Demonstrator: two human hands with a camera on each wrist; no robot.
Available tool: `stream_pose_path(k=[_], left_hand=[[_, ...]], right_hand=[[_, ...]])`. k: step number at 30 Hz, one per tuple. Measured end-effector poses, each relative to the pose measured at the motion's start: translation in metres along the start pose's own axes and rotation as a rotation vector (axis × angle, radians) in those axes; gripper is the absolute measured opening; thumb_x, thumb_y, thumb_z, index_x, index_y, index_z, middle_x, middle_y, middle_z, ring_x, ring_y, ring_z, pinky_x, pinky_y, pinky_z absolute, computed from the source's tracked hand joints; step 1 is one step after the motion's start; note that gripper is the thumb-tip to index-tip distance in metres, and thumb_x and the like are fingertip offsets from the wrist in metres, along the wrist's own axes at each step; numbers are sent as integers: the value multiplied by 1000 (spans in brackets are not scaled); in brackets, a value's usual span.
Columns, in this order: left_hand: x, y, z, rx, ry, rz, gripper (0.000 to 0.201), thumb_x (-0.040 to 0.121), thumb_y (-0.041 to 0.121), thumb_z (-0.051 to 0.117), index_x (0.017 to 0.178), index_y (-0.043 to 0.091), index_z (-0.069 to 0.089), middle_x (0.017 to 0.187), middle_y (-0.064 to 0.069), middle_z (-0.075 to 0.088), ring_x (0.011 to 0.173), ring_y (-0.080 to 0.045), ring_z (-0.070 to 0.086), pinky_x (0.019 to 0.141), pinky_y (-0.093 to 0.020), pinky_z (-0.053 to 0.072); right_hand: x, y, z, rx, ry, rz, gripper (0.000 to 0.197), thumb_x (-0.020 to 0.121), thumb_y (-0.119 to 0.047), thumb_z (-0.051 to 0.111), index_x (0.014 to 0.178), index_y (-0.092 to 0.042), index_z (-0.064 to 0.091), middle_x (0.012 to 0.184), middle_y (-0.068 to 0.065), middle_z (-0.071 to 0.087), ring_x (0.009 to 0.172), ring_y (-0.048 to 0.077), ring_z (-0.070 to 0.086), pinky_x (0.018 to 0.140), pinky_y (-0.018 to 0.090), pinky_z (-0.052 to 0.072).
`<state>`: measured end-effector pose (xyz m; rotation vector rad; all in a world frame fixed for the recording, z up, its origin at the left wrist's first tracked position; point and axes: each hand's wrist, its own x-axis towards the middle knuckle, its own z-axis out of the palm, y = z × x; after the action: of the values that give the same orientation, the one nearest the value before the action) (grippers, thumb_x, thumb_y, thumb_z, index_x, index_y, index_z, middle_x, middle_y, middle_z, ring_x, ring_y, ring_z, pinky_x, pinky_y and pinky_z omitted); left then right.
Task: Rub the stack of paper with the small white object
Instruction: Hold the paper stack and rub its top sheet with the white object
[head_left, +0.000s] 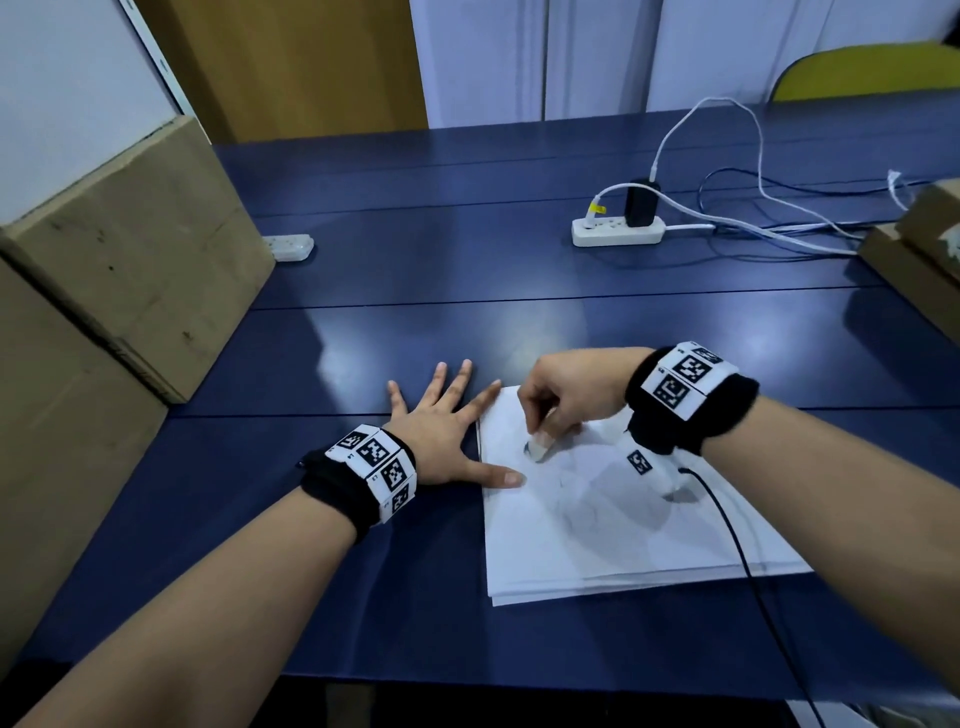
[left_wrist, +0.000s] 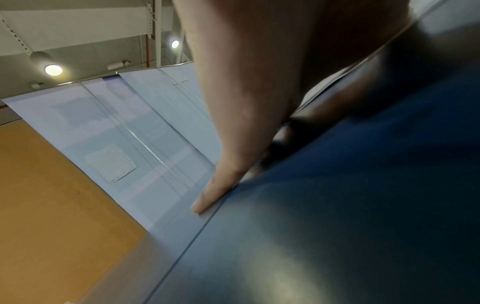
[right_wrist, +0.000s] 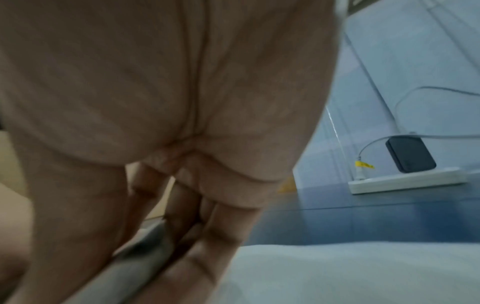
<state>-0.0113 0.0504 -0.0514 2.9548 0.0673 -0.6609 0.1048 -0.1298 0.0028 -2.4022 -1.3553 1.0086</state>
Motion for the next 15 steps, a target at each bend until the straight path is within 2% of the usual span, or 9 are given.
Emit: stream_pose_path(k=[2, 4, 6, 8, 10, 11, 13, 15], left_hand=[[0, 0, 0, 6, -1, 0, 124, 53, 102, 39, 149, 49, -19, 157, 8, -35, 144, -20, -34, 105, -76, -10], [0, 0, 0, 7, 2, -4, 123, 53, 102, 38, 149, 49, -18, 157, 8, -34, 144, -20, -33, 104, -77, -10], [0, 0, 0, 9, 3, -6, 123, 52, 102, 38, 149, 50, -18, 157, 8, -34, 144, -20, -33, 105, -76, -10], [0, 1, 0, 5, -3, -3, 124, 52, 102, 39, 149, 49, -19, 157, 8, -35, 144, -20, -34, 105, -76, -11], [0, 0, -1, 6, -3, -3, 125, 52, 102, 39, 149, 49, -19, 157, 8, -36, 144, -20, -34, 105, -76, -11], [0, 0, -1, 6, -5, -3, 125, 52, 102, 40, 149, 49, -19, 156, 8, -36, 143, -20, -35, 105, -76, -11], [0, 0, 0, -3, -6, -2, 124, 53, 101, 40, 149, 49, -18, 157, 9, -35, 143, -19, -35, 105, -76, -12], [-1, 1, 0, -5, 1, 0, 123, 54, 101, 41, 149, 49, -17, 157, 9, -34, 144, -19, -34, 105, -76, -12]], right_hand=[[9, 3, -7, -84, 222, 50, 22, 78, -35, 82, 85, -20, 68, 72, -7, 69, 68, 10, 64, 61, 24, 47], [14, 6, -13, -102, 386, 109, 20, 82, -34, 78, 87, -18, 67, 85, -1, 72, 84, 18, 64, 63, 26, 43], [14, 11, -12, -79, 394, 104, 18, 83, -33, 76, 84, -18, 67, 87, 2, 73, 82, 20, 64, 61, 26, 43], [6, 12, -7, -21, 247, 59, 19, 81, -30, 78, 85, -15, 68, 78, 1, 74, 69, 17, 66, 61, 25, 48], [-2, 7, -1, 2, 63, 29, 25, 78, -33, 82, 88, -14, 69, 66, -4, 71, 55, 10, 61, 59, 24, 49], [-2, 6, 0, -26, 50, 28, 26, 77, -34, 83, 88, -15, 69, 63, -6, 68, 54, 8, 59, 58, 23, 48], [5, 5, -3, -93, 190, 52, 21, 79, -34, 81, 87, -18, 68, 71, -8, 67, 65, 9, 62, 61, 23, 46], [15, 4, -8, -106, 366, 116, 12, 84, -29, 73, 87, -21, 64, 84, -2, 69, 84, 18, 65, 65, 27, 45]])
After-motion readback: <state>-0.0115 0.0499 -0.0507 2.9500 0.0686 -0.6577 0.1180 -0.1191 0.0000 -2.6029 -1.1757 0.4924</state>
